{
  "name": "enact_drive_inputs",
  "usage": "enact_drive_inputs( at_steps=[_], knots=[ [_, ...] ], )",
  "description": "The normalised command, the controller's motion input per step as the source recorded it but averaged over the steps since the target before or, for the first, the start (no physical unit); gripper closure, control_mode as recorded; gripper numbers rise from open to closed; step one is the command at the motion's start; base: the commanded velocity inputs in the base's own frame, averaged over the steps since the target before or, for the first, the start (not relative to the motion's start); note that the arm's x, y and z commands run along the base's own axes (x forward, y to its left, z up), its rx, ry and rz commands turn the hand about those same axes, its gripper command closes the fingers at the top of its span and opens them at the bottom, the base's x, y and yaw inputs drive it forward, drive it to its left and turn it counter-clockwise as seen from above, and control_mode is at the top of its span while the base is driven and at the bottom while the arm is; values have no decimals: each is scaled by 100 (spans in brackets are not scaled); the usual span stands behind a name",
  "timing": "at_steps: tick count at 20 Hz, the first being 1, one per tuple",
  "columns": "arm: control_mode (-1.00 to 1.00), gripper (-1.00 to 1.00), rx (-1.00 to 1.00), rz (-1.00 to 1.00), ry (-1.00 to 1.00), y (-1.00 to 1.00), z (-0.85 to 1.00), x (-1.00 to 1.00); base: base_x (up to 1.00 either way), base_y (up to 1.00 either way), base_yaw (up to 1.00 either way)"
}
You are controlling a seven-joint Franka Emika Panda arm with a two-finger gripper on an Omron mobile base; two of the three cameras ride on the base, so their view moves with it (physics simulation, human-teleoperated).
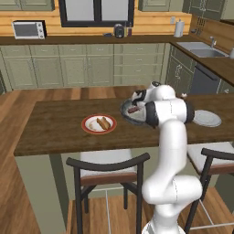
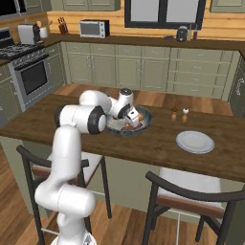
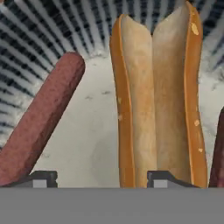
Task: Place one bun and one sausage from the bowl on each plate.
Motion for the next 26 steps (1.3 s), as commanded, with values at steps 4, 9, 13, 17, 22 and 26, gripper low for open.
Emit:
enact_drive_inputs(
  at_steps=[4, 9, 13, 17, 22, 26],
  knots=[
    [-100, -100, -27, 16, 3, 0, -16, -100, 0, 0, 0],
    [-100, -100, -25, 8, 21, 21, 3, -65, 0, 0, 0],
    [-100, -100, 0, -3, 3, 0, 50, 11, 0, 0, 0],
    [-100, -100, 0, -18, 20, -57, 22, -55, 0, 0, 0],
    [-100, -100, 3, -15, 1, -26, 19, -35, 0, 0, 0],
    [-100, -100, 0, -27, 0, 23, 97, 1, 0, 0, 0]
  ],
)
